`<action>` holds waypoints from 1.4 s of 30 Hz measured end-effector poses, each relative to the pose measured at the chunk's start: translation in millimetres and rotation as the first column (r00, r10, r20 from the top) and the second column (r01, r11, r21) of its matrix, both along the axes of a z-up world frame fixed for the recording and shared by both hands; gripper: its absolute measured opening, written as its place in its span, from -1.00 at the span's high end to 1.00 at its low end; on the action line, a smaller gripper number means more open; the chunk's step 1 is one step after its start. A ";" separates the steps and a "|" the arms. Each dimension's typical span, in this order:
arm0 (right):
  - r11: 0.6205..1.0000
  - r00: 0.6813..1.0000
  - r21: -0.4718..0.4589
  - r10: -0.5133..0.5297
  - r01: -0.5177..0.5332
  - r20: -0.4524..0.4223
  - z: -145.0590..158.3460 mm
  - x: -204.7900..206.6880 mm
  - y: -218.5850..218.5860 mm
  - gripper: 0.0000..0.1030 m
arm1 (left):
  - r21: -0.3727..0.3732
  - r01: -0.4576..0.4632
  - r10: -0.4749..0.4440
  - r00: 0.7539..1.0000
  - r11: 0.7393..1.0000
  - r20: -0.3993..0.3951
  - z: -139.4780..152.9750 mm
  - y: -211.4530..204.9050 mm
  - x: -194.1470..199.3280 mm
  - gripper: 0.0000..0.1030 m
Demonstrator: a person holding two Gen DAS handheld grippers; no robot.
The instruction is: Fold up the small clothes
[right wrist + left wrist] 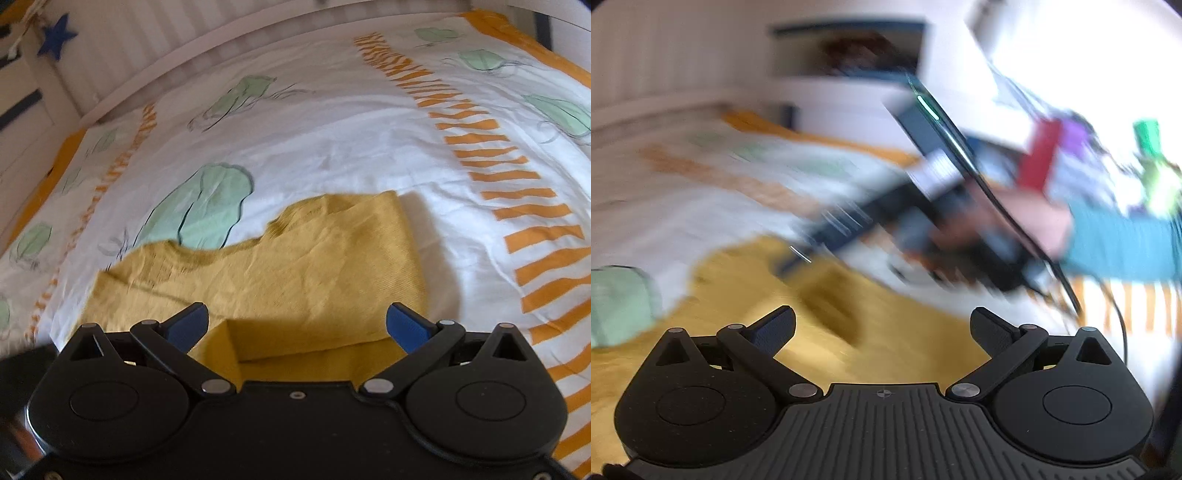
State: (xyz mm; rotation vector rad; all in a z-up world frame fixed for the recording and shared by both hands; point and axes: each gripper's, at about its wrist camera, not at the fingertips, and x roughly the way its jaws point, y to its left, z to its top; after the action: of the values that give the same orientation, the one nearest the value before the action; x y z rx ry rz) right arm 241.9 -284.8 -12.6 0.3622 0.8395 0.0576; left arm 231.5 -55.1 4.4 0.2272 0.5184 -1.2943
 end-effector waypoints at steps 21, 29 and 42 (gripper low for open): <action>0.991 0.981 -0.047 0.115 -0.123 -0.157 -39.8 4.3 22.5 -0.06 | 0.260 -0.903 0.931 0.288 0.342 -0.224 -19.1 128.6 96.9 -0.98; 0.997 0.991 0.020 0.082 -0.081 -0.106 -34.4 1.2 12.4 -0.03 | 0.256 -0.906 0.934 0.288 0.337 -0.211 -16.7 134.8 93.0 -0.98; 0.993 0.988 0.054 0.112 -0.107 -0.106 -43.2 3.2 23.6 0.75 | 0.278 -0.897 0.935 0.297 0.343 -0.195 -16.5 139.1 97.3 -0.98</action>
State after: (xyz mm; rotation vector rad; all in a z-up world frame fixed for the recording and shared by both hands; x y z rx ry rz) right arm 245.1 -261.2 -55.8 0.3665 0.9670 0.1617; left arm 328.7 84.0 -12.1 -0.2162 0.8444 -0.0970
